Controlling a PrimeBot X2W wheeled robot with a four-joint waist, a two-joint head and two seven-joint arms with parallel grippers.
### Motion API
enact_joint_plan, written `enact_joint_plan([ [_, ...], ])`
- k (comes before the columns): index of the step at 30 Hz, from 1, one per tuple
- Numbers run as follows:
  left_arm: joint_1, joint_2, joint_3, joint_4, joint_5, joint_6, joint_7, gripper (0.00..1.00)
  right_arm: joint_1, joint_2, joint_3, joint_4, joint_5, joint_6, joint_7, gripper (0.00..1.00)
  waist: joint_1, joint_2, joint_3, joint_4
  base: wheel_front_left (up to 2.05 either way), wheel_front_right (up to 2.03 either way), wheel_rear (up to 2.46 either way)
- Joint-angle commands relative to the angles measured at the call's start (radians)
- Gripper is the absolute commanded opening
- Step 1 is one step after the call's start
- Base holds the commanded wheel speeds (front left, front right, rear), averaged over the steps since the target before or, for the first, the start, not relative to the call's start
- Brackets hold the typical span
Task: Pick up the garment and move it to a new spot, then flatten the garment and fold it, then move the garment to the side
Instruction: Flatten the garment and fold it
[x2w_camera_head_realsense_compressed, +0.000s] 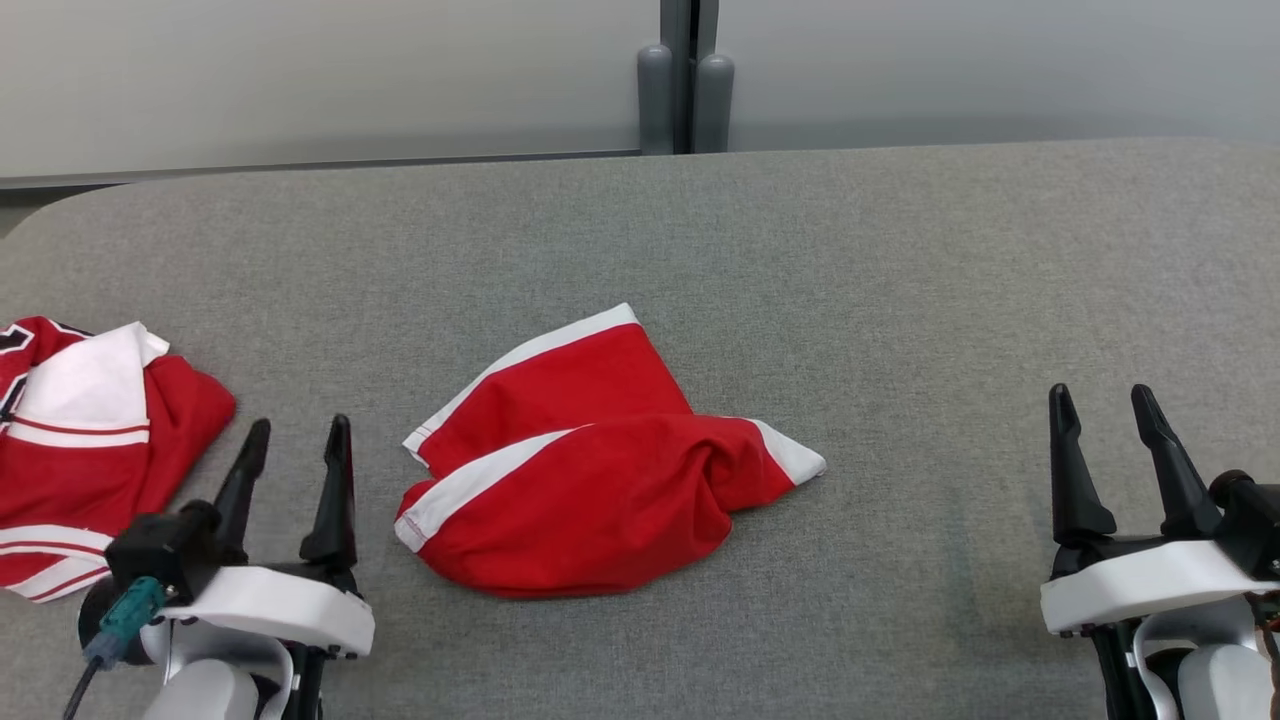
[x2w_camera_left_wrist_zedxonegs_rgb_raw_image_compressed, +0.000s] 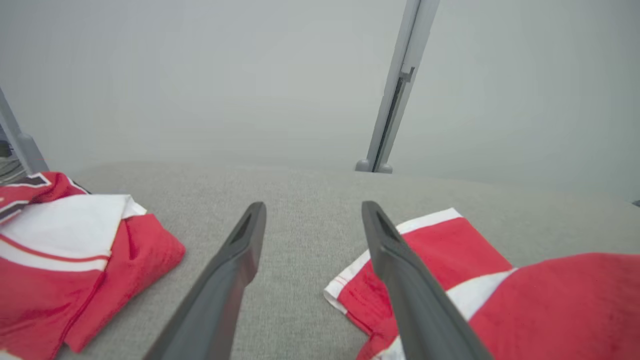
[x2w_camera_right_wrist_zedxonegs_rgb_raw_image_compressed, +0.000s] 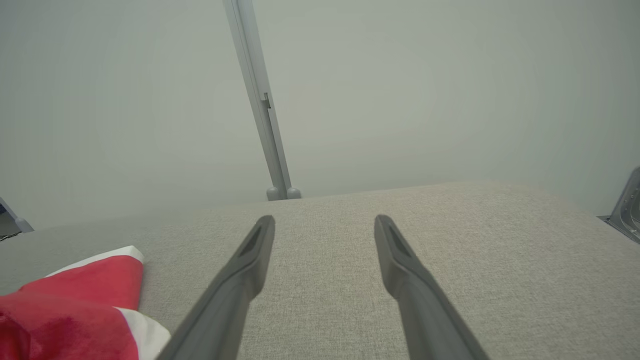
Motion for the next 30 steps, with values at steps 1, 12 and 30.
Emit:
enact_joint_plan([
  [1, -0.012, -0.011, 0.042, -0.045, 0.046, 0.01, -0.005, 1.0, 0.006, -0.006, -0.003, -0.005, -0.008, 0.0, 0.004, 1.0, 0.0, 0.0, -0.013, 0.004, 0.0, 0.0, 0.0],
  [12, 0.106, -0.062, 0.124, -0.19, 0.187, 0.016, -0.006, 1.0, 0.057, -0.023, 0.016, -0.011, -0.001, 0.0, 0.033, 1.0, 0.0, 0.0, -0.104, -0.012, 0.0, 0.0, 0.0],
  [30, 0.15, -0.061, 0.098, -0.181, 0.182, 0.027, 0.022, 1.0, 0.081, -0.018, 0.022, -0.034, 0.005, 0.0, 0.049, 1.0, 0.0, 0.0, -0.125, -0.011, 0.0, 0.0, 0.0],
])
